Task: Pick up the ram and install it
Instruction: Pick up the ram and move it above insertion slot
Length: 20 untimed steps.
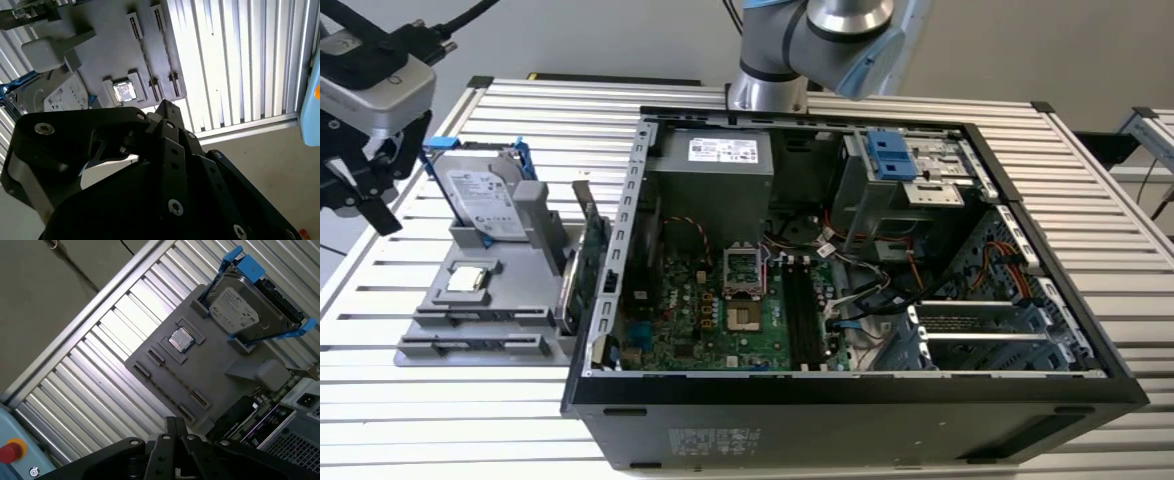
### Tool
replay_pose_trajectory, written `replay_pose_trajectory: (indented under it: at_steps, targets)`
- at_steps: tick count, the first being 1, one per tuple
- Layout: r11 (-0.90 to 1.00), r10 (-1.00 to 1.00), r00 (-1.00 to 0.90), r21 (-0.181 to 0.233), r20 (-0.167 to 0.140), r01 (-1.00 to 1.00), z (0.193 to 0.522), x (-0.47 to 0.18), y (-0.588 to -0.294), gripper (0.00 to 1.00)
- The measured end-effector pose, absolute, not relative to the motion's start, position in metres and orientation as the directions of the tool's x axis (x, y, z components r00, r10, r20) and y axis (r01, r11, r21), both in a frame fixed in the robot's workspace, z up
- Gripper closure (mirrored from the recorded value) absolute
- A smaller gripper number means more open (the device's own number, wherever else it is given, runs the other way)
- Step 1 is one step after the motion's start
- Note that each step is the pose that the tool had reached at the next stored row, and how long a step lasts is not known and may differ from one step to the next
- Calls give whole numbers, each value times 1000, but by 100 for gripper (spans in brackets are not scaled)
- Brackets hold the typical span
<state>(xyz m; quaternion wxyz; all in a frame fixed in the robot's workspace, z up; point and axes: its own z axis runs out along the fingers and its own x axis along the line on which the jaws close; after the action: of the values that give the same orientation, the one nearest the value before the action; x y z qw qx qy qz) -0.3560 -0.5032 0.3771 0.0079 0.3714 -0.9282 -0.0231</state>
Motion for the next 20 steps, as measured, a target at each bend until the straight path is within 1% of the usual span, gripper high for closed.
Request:
replay_pose_trajectory:
  at_steps: [20]
  targets:
    - [629, -777, -630, 49, -3, -776, 377, -356, -503, 100]
